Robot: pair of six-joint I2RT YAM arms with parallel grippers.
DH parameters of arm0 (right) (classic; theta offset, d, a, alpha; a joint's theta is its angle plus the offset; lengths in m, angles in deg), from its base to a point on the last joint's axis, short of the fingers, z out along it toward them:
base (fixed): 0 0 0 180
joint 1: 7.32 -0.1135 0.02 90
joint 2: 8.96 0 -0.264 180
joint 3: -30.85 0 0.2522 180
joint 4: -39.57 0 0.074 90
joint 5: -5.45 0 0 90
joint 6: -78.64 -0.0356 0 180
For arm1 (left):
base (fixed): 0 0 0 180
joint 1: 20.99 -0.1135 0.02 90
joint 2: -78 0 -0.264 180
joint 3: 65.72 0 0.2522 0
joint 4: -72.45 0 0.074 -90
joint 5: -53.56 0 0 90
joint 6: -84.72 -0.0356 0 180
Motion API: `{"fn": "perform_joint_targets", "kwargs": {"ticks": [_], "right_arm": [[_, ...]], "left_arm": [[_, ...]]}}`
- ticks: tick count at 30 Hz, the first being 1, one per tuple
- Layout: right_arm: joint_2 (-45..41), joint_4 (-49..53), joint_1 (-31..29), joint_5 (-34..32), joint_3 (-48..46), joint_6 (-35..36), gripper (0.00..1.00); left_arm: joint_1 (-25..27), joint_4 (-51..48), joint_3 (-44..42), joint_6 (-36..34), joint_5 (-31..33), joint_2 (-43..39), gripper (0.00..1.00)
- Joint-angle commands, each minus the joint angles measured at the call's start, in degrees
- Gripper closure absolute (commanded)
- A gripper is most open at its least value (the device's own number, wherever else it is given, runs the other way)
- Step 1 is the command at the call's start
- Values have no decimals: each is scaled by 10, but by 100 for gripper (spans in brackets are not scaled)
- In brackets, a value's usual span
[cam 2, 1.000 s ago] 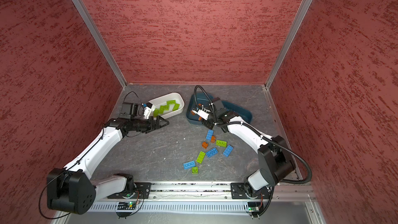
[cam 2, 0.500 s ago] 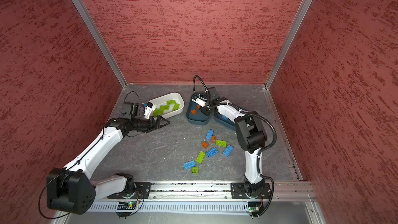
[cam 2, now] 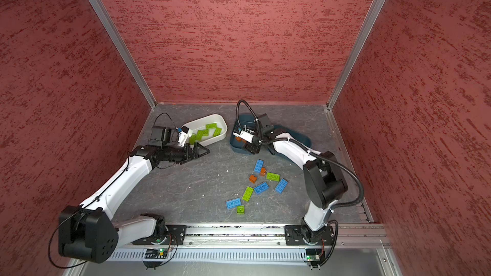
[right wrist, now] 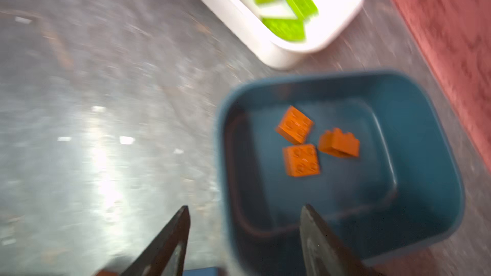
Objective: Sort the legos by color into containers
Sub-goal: 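Return the right gripper to the pile and grasp a blue brick, then carry the blue brick into the farther teal tub and release it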
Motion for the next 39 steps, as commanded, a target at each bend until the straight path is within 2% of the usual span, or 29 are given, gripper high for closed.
{"fn": "perform_joint_targets", "kwargs": {"ticks": [1, 9, 15, 25, 30, 36, 39], "right_arm": [[-54, 15, -54, 32, -54, -9, 31], [-90, 32, -201, 30, -126, -43, 30], [-56, 48, -254, 14, -139, -25, 30], [14, 74, -296, -11, -120, -8, 32], [32, 78, -308, -64, -116, -2, 35], [50, 83, -319, -106, -108, 6, 47], [53, 88, -320, -128, -102, 5, 58]], "left_arm": [[-3, -6, 12, -11, 2, 5, 1], [-10, -13, 11, -21, 1, 6, 1], [-16, -16, 0, -20, 3, -3, 1], [-21, -23, 7, -26, 4, 0, 0], [-23, -20, 5, -27, 4, 5, 0], [-23, -19, 6, -29, 2, 10, 0], [-23, -20, 7, -30, 3, 11, 0]]}}
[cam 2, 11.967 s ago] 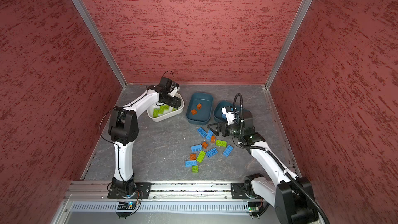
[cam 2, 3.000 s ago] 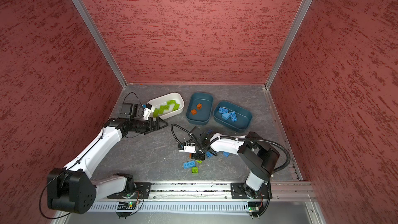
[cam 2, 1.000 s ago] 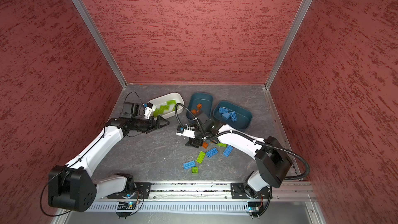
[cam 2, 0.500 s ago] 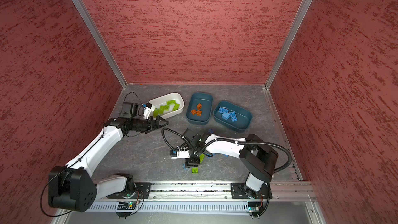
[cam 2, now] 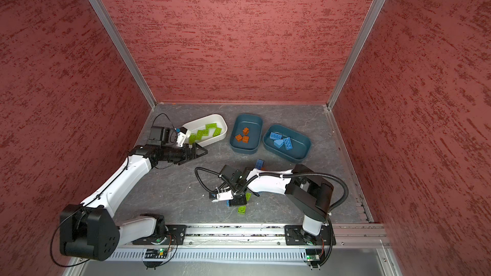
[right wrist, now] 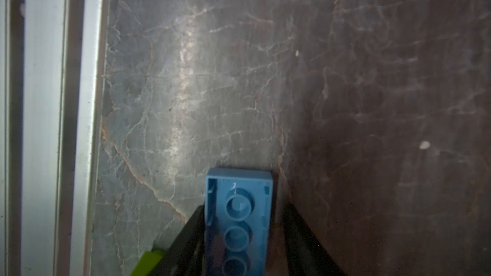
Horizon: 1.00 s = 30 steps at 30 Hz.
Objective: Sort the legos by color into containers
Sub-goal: 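Carry the blue brick into the farther teal tub and release it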
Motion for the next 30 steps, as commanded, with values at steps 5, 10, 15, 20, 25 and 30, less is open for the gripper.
{"fn": "perform_joint_targets", "kwargs": {"ticks": [5, 10, 15, 20, 25, 30], "right_arm": [[-10, 17, 1, -63, 24, 11, 75], [-79, 29, 64, -55, 33, -7, 79], [-143, 53, 170, -87, 38, 5, 79], [-169, 53, 287, -131, 56, 25, 79], [-166, 34, 401, -149, 75, 37, 79], [-121, 12, 482, -131, 98, 59, 79]], "left_arm": [[-3, -2, 6, -12, -2, 4, 0], [-3, 9, 8, 2, -22, -3, 1], [-2, 30, 2, 26, -41, -12, 1], [5, 33, 3, 33, -41, -8, 1], [10, 34, 7, 35, -38, -5, 1], [15, 35, 6, 35, -31, 2, 1]]}}
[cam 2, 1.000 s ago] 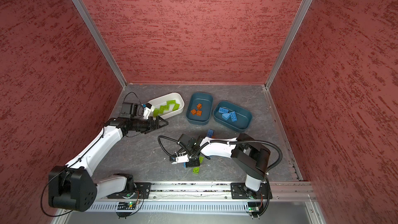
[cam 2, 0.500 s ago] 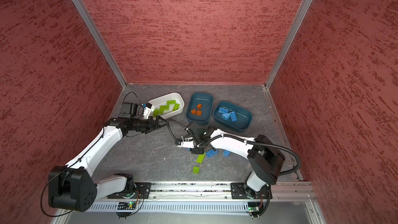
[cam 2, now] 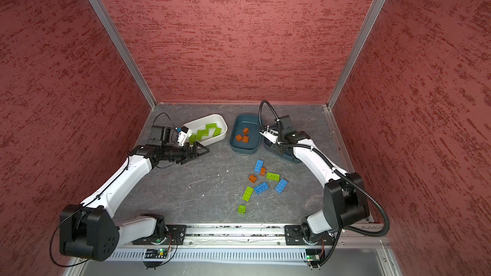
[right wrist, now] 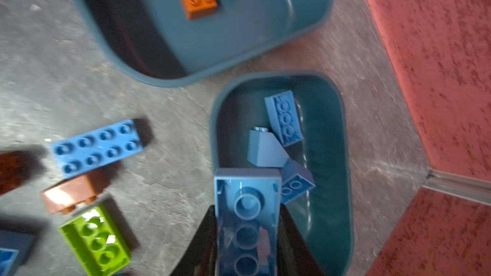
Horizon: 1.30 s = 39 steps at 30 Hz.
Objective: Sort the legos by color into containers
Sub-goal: 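Carry the blue brick into the farther teal tub and release it, then lower the right gripper onto a blue brick near the tubs and grasp it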
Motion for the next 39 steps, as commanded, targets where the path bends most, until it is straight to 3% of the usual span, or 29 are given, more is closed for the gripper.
{"fn": "perform_joint_targets", "kwargs": {"ticks": [1, 6, 9, 13, 19, 24, 27, 32, 39], "right_arm": [[37, -15, 39, 7, 30, 27, 78], [99, 7, 69, 25, 54, 25, 74], [111, 7, 74, 42, 47, 24, 65], [99, 20, 74, 76, 44, 16, 42], [37, 38, 34, 158, 24, -30, 36], [2, 13, -14, 199, -6, -242, 34], [-14, -22, -35, 189, -44, -393, 35], [-22, -52, -82, 101, -86, -621, 35], [43, -61, -136, 34, -86, -736, 33]], "left_arm": [[4, 12, 5, 2, 1, 4, 1], [5, 8, 5, -2, 9, 6, 1], [7, 2, 6, -6, 15, 7, 1], [6, -6, 7, -12, 18, 10, 1], [6, -8, 6, -13, 19, 12, 1], [7, -3, 2, -12, 19, 17, 1], [7, 1, 2, -14, 16, 22, 1], [5, -10, 8, -26, 20, 32, 1], [6, -4, 6, -32, 19, 36, 0]]}}
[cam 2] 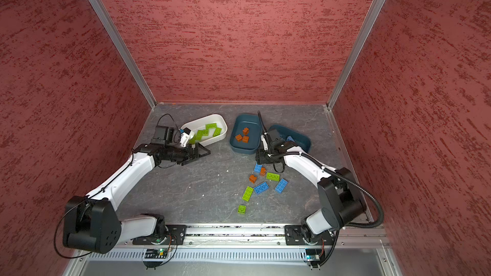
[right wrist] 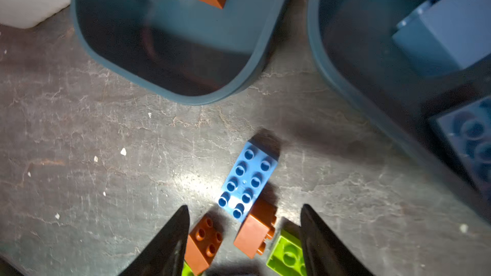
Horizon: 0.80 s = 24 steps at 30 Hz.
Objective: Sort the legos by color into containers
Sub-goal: 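Lower the right gripper onto a blue brick near the tubs and grasp it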
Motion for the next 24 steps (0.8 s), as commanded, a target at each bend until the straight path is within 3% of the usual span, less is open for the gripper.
{"fn": "perform_joint_targets", "kwargs": {"ticks": [1, 9, 24], "right_arm": [[36, -22, -21, -53, 6, -102, 33], [104, -24, -49, -79, 27, -127, 36], [142, 28, -86, -163, 66, -102, 69]], "left_arm": [[1, 0, 6, -15, 3, 3, 0], [-6, -1, -3, -22, 3, -10, 0], [-13, -3, -11, -29, 0, -15, 0]]}}
